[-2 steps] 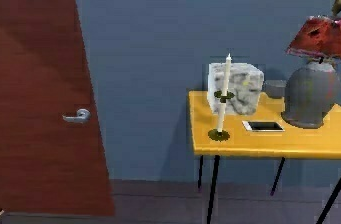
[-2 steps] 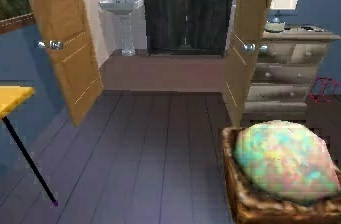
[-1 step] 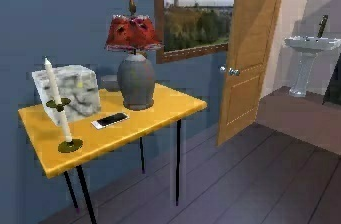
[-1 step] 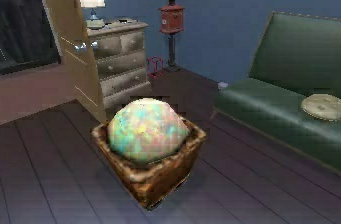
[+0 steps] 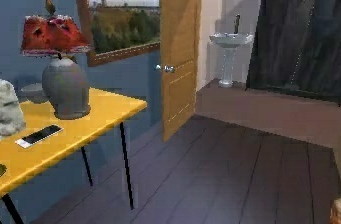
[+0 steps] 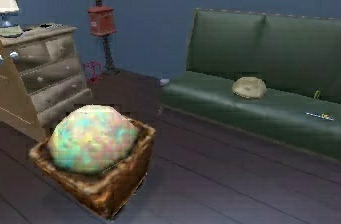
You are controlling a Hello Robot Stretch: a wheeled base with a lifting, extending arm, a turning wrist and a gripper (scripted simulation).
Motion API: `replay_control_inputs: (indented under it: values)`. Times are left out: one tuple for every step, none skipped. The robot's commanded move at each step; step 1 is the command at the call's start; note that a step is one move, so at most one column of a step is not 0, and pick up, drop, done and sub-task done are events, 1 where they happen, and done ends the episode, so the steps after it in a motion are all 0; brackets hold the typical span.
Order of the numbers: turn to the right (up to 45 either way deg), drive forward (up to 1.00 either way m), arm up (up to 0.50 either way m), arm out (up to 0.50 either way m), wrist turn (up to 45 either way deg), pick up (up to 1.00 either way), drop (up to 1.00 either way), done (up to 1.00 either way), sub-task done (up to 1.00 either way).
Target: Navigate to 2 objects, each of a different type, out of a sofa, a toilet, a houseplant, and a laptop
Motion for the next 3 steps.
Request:
replay_control_inputs:
  values:
    - [0.0,0.30,0.00,0.00,0.0,0.00,0.00,0.00,0.00]
    - [27.0,0.00,0.00,0.00,0.0,0.00,0.00,0.00,0.00]
    - [0.0,1.00,0.00,0.00,0.0,0.00,0.00,0.00,0.00]
